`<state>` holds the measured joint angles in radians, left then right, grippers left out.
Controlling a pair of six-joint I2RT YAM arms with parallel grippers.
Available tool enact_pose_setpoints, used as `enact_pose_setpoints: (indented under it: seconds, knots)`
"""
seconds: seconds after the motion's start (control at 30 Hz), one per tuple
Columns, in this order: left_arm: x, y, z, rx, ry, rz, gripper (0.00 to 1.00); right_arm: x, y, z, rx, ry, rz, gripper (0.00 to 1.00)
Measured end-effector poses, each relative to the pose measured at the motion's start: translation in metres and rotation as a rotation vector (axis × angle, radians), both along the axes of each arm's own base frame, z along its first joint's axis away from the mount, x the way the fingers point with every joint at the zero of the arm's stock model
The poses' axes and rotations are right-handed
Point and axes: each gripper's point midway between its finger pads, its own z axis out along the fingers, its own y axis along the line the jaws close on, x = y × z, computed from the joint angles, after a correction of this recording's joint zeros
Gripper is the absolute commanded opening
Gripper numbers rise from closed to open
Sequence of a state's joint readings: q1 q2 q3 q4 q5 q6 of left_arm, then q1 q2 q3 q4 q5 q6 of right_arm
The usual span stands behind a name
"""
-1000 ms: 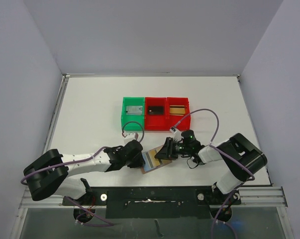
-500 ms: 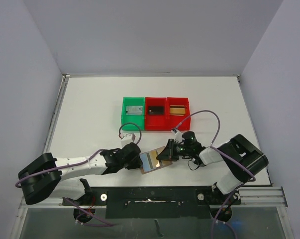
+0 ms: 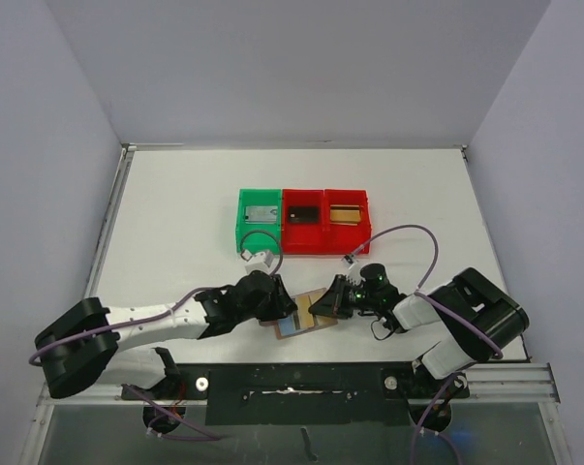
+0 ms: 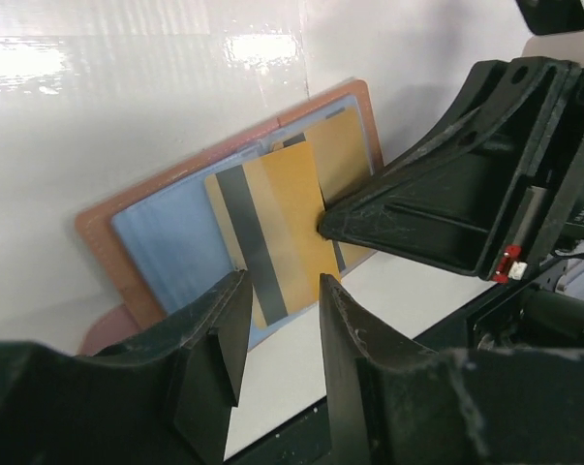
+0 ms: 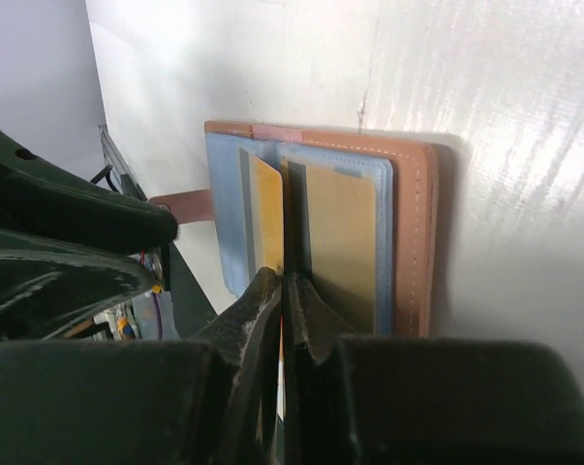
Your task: Take the credit cards out of the card holder
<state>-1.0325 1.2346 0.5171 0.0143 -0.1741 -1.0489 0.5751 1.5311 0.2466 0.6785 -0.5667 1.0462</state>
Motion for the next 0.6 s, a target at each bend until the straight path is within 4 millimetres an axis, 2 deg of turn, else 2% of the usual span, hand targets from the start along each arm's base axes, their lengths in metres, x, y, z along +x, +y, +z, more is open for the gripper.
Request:
enact_pose_setpoints:
  seconds: [0.13,0.27,0.4,0.6]
  knots:
    - [0.000,-0.012,-0.020,0.026,0.042,-0.029,0.21,-0.001,-0.001,0.000,0.008,0.013,-0.022,0.00]
    - [-0.006,-0.011,-0.042,0.065,0.101,-0.029,0.16,0.000,-0.001,0.000,0.009,0.017,-0.031,0.00]
    - [-0.005,-0.013,-0.042,0.055,0.108,-0.016,0.13,0.000,-0.001,0.000,0.010,0.015,-0.031,0.04]
    - [-0.005,-0.012,-0.044,0.051,0.115,0.002,0.11,-0.001,-0.001,0.001,0.015,0.014,-0.023,0.20]
